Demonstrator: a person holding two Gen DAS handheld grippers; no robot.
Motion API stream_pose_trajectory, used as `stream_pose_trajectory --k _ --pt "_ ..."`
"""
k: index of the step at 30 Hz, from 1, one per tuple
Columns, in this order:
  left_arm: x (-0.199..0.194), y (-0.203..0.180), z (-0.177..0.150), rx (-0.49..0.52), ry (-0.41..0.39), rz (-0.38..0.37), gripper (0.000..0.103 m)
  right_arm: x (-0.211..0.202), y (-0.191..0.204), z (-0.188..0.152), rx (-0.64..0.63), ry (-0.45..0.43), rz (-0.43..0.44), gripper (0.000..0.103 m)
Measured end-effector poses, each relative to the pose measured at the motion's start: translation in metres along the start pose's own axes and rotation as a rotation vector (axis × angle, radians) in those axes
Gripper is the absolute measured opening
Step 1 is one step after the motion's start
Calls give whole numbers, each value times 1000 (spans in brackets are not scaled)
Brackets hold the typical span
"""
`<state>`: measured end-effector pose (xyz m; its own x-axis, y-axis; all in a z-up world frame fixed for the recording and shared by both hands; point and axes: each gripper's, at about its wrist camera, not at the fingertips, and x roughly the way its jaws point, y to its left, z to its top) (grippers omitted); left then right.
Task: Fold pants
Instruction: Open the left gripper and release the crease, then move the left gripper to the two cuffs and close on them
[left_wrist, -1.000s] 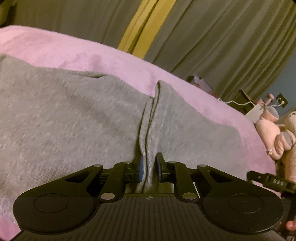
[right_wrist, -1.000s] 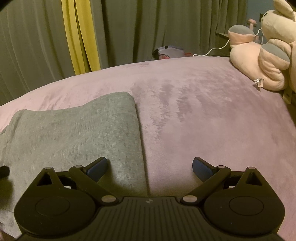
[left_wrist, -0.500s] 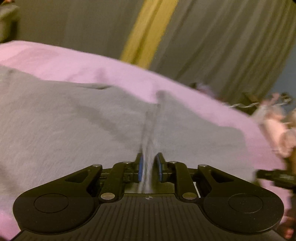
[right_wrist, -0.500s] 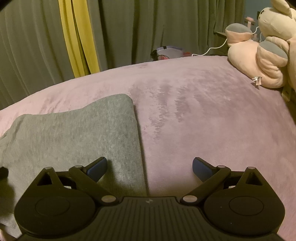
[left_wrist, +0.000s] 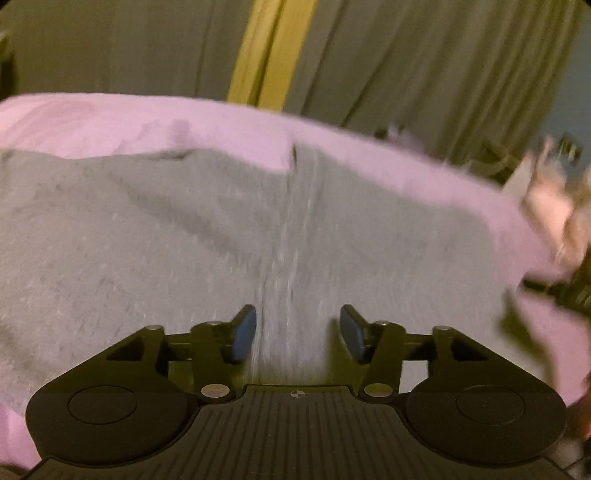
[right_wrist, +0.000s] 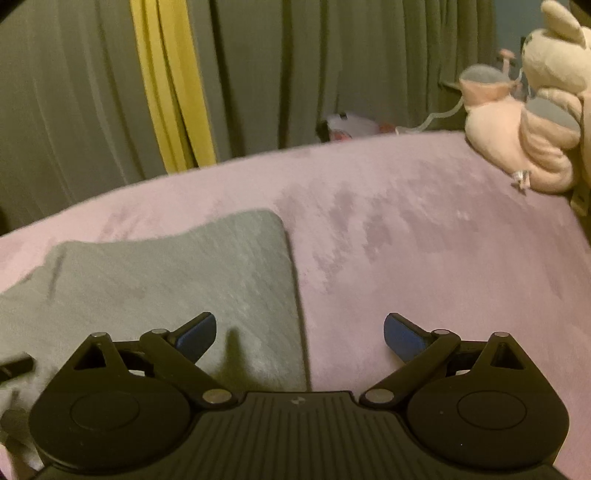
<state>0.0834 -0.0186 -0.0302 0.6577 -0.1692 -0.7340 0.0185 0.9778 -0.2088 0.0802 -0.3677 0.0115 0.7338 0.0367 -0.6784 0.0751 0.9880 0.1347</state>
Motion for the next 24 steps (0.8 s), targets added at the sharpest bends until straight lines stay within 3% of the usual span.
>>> stream_pose_trajectory --k 1,3,8,10,14,16,18,21,22,24 --pt "5 -3 -1 19 25 37 57 -2 2 -1 -13 -8 14 85" --pt "8 2 -6 20 39 55 58 -2 7 -2 -48 5 43 63" --pt "-3 16 -7 -60 27 70 59 14 31 -8 -186 112 62 43" --pt "-3 20 -4 -102 29 56 59 23 42 -11 -243 150 32 43" --pt "-4 25 -2 -132 22 60 63 34 48 -12 -238 163 5 48" --pt "-3 26 0 -141 15 66 66 38 43 -11 -195 159 -9 60" --pt "-6 30 2 -161 2 80 73 47 35 -8 -139 176 -48 84" --pt "-13 42 6 -218 -29 116 82 53 22 -7 -54 222 -55 99" --pt "-17 49 8 -249 -40 132 91 55 19 -7 -33 237 -52 99" --pt "-27 69 12 -329 -81 154 95 57 13 -6 6 256 -35 99"
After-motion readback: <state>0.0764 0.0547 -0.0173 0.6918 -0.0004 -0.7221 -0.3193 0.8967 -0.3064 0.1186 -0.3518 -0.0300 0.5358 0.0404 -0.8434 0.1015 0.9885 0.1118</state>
